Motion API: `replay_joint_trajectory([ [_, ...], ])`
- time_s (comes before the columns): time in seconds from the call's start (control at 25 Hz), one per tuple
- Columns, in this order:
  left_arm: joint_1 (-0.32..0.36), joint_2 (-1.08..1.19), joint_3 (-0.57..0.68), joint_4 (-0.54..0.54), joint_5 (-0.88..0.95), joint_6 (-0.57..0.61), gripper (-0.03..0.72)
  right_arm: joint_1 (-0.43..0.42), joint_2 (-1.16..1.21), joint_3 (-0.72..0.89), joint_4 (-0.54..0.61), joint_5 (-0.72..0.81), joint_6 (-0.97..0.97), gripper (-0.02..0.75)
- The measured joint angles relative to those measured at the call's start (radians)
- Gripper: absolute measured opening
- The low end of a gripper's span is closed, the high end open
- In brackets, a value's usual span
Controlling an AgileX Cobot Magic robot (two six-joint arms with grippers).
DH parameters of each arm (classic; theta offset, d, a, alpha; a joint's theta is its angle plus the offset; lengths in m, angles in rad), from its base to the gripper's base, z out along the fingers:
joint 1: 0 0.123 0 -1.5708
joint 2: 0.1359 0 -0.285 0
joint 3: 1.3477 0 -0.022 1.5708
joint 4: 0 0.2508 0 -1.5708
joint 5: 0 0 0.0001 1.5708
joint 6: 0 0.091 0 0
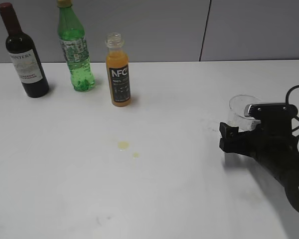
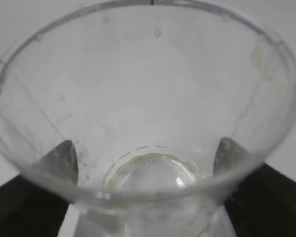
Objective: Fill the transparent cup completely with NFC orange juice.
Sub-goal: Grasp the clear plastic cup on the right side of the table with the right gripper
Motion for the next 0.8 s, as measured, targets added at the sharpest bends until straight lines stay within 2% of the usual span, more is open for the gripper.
replay_joint_trajectory([
  [0.52,0.0,0.0,0.0,0.0,0.0,0.0,0.587,0.0,0.021,-0.029,0.006,0.0,0.0,0.675],
  [0.8,0.0,0.0,0.0,0.001,0.0,0.0,0.587,0.0,0.021,-0.031,0.006,0.0,0.0,0.587],
])
